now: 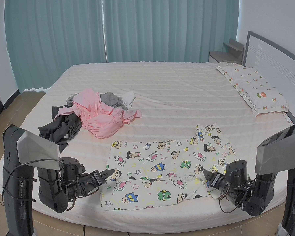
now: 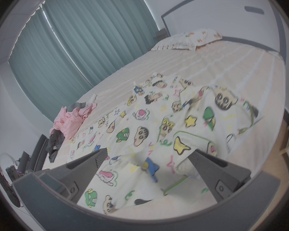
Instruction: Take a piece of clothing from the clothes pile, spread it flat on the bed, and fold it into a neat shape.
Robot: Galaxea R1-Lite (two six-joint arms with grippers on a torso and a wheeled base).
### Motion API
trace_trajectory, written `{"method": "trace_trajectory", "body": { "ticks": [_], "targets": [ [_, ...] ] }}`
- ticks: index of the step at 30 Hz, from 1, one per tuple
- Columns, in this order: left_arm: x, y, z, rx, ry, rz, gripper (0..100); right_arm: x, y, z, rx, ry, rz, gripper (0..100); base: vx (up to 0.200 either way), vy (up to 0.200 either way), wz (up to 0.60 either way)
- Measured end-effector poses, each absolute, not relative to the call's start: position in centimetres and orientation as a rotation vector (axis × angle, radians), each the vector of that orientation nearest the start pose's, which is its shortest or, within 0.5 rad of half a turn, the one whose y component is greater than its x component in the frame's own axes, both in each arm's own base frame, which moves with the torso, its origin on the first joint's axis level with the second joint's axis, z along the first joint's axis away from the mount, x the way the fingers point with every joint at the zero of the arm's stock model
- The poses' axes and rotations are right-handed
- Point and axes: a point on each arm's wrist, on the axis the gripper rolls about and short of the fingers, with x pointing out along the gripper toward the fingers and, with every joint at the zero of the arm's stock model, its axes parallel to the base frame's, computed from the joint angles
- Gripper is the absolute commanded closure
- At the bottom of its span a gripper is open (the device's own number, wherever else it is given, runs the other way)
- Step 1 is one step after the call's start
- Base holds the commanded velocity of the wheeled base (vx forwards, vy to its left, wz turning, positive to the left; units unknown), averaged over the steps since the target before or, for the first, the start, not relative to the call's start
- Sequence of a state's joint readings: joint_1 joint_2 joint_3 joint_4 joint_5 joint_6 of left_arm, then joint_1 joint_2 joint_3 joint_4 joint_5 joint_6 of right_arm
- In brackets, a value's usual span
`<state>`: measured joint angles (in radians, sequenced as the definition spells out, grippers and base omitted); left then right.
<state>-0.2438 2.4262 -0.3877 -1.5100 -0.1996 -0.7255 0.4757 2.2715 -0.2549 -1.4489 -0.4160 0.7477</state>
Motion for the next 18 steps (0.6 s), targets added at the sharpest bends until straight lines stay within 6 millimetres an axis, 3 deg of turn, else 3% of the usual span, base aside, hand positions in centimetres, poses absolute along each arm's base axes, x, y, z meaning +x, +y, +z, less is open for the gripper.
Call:
{"method": "trace_trajectory", "body": {
  "ticks": [11, 18],
  "targets": [
    [29.1, -7.7, -5.1, -0.682, 0.665, -0.220, 0, 22.7, 6.9, -1.3, 0.411, 0.504, -0.284, 0, 0.000, 0.000, 0.00],
    [29.0, -7.7, -5.2, -0.681, 0.671, -0.219, 0, 21.6, 5.0, -1.5, 0.411, 0.544, -0.364, 0, 0.000, 0.000, 0.00]
  ]
}}
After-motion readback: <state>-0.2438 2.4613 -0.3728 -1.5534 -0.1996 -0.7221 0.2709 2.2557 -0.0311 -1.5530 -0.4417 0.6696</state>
